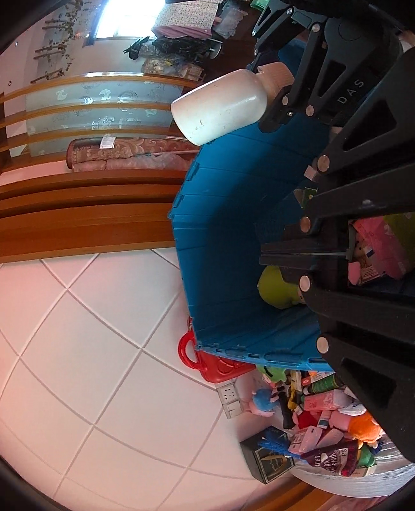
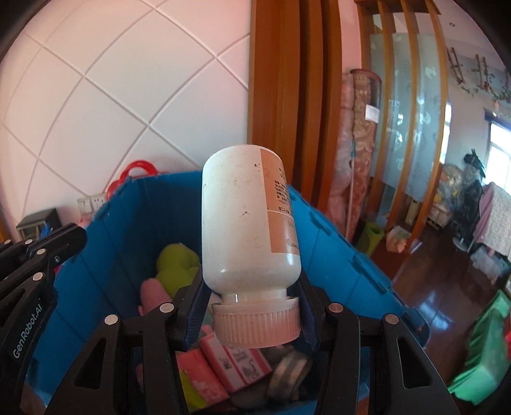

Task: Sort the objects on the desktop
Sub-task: 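Open both tools to drop the wipes pack and bottle into the bin, then move both tools back from the bin to the clutter heap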

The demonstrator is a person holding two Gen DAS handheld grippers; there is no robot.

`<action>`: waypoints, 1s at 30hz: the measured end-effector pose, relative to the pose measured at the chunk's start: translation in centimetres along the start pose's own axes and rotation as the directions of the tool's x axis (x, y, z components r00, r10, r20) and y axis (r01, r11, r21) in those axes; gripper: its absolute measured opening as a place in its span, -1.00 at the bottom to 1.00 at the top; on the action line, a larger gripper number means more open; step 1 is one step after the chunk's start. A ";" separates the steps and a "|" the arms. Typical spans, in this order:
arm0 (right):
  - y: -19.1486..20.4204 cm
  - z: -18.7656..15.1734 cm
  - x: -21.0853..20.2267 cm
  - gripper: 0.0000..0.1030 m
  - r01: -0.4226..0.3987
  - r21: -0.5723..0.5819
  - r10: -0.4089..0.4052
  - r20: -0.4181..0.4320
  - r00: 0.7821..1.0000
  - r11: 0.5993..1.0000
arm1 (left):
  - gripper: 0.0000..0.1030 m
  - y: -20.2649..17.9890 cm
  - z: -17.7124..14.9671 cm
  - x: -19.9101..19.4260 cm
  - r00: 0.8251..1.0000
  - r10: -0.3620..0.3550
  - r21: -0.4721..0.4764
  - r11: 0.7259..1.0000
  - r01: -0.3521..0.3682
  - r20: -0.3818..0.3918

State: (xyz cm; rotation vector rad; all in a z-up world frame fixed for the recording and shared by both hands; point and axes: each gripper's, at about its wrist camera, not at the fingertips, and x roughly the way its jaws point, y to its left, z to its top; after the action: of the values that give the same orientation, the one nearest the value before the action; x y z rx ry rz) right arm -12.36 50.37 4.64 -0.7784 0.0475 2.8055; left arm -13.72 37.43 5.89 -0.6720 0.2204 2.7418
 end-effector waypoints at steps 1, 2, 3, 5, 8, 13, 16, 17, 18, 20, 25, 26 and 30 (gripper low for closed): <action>-0.4 -0.3 0.7 -0.04 -0.004 -0.009 0.004 -0.016 1.000 1.000 | -1.00 0.0 -0.4 0.3 1.000 0.003 -0.015 1.000 -0.003 -0.015; -0.5 -0.6 1.1 -0.03 -0.009 -0.015 0.009 -0.028 1.000 1.000 | -1.00 -0.2 -0.6 0.4 0.999 0.000 -0.025 1.000 -0.001 -0.032; -0.5 -0.8 1.3 -0.02 -0.012 -0.017 0.012 -0.035 0.999 1.000 | -0.97 0.0 -0.7 0.7 0.999 -0.006 -0.037 0.999 0.004 -0.050; -1.3 -1.0 1.8 0.07 -0.006 -0.014 0.005 -0.043 0.999 1.000 | -0.86 0.3 -1.1 1.0 0.997 -0.011 -0.058 0.998 0.006 -0.083; -1.9 -0.9 1.7 0.56 -0.006 -0.013 0.006 -0.035 0.999 1.000 | -0.08 0.3 -1.8 0.8 0.994 0.003 -0.075 0.997 -0.011 -0.107; -0.5 -1.0 1.0 0.89 -0.019 -0.049 0.016 -0.049 0.999 0.999 | 0.28 1.8 -2.7 -0.7 0.995 0.023 -0.105 0.994 -0.033 -0.100; 0.8 -1.2 0.7 0.96 -0.044 -0.063 0.038 -0.082 0.996 0.997 | 0.28 2.9 -2.9 -1.5 0.990 0.056 -0.108 0.992 -0.070 -0.132; 1.1 -1.2 0.6 0.96 -0.053 -0.063 0.047 -0.093 0.995 0.997 | 0.28 3.5 -3.1 -1.8 0.988 0.065 -0.111 0.991 -0.081 -0.140; 1.7 -1.3 0.4 0.96 -0.063 -0.060 0.056 -0.105 0.993 0.996 | 0.28 3.9 -3.2 -2.1 0.987 0.076 -0.112 0.989 -0.092 -0.144; 2.7 -1.2 -0.1 0.97 -0.077 -0.058 0.069 -0.121 0.990 0.995 | 0.28 5.1 -3.6 -2.8 0.983 0.107 -0.109 0.986 -0.124 -0.150; 6.4 -0.7 -1.8 0.99 -0.105 -0.080 0.098 -0.089 0.991 0.991 | 0.28 9.0 -4.6 -5.2 0.981 0.146 -0.134 0.978 -0.163 -0.130; 7.3 -0.6 -2.2 0.99 -0.114 -0.088 0.107 -0.083 0.991 0.990 | 0.28 10.0 -4.7 -5.6 0.979 0.158 -0.143 0.974 -0.176 -0.128; 11.2 -0.1 -3.3 0.99 -0.152 -0.123 0.145 -0.070 0.987 0.981 | 0.28 13.7 -5.4 -7.3 0.972 0.200 -0.174 0.960 -0.219 -0.120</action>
State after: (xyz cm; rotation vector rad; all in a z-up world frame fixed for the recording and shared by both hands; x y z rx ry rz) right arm -12.11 38.77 5.87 -0.9252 -0.0675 2.9488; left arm -9.83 21.48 5.65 -0.8863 0.0602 2.9601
